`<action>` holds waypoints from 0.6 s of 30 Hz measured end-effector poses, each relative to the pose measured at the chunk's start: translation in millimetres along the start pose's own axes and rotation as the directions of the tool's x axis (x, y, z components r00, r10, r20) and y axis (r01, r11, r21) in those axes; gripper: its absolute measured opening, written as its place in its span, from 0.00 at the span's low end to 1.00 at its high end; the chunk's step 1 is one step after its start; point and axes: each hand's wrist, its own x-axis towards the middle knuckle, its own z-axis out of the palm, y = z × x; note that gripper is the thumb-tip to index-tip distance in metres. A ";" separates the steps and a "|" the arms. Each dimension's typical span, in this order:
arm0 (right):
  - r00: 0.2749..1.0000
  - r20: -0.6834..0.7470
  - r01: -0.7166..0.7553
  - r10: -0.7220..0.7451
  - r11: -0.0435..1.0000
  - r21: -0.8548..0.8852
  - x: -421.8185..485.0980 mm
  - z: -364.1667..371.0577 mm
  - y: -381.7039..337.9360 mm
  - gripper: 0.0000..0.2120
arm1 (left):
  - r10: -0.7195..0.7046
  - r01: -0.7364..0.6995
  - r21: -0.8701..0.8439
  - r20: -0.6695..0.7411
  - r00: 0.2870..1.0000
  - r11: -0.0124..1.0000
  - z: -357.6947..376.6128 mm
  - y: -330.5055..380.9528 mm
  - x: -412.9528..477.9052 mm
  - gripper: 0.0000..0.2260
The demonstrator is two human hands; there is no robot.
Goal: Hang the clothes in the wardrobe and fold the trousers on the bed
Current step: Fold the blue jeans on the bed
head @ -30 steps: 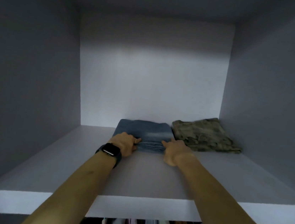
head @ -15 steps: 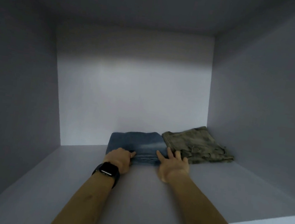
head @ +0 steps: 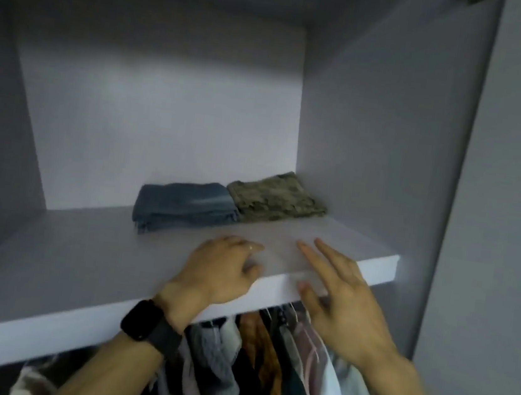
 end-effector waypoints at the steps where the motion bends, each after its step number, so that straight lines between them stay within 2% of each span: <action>1: 0.996 -0.080 -0.033 0.038 0.997 0.064 -30.0 -15.1 7.9 0.27 | 0.057 -0.061 -0.031 -0.105 0.993 0.998 9.5 26.6 -13.4 0.21; 3: 0.970 -0.200 -0.110 0.136 0.984 0.137 -94.7 -41.7 19.6 0.21 | 0.145 -0.182 -0.103 -0.297 0.944 0.978 40.8 80.3 -41.5 0.18; 5: 0.939 -0.228 -0.220 0.257 0.960 0.175 -170.0 -64.9 31.2 0.17 | 0.222 -0.326 -0.212 -0.403 0.888 0.921 82.6 138.6 -69.9 0.16; 6: 0.921 -0.223 -0.278 0.319 0.940 0.196 -204.5 -74.2 34.8 0.17 | 0.251 -0.377 -0.276 -0.401 0.881 0.884 101.7 164.8 -81.7 0.15; 8: 0.851 -0.223 -0.436 0.475 0.877 0.203 -286.6 -94.2 40.4 0.17 | 0.315 -0.421 -0.431 -0.298 0.901 0.798 142.3 224.7 -111.6 0.15; 10: 0.699 -0.286 -0.627 0.656 0.754 0.196 -384.2 -125.0 44.8 0.16 | 0.447 -0.451 -0.548 -0.150 0.882 0.705 181.1 301.9 -148.3 0.15; 11: 0.658 -0.296 -0.673 0.692 0.717 0.180 -411.9 -129.6 46.6 0.16 | 0.482 -0.444 -0.574 -0.095 0.871 0.688 194.1 317.4 -160.1 0.15; 13: 0.507 -0.345 -0.812 0.790 0.572 0.115 -487.0 -159.0 44.0 0.17 | 0.609 -0.481 -0.630 -0.016 0.793 0.610 221.8 381.6 -190.7 0.17; 16: 0.321 -0.420 -0.919 0.849 0.387 0.079 -573.0 -197.8 37.6 0.15 | 0.779 -0.500 -0.708 0.114 0.616 0.499 248.2 470.1 -229.2 0.17; 18: 0.149 -0.469 -0.975 0.871 0.207 0.075 -633.6 -227.9 22.8 0.13 | 0.878 -0.492 -0.770 0.179 0.445 0.406 263.6 540.1 -268.6 0.17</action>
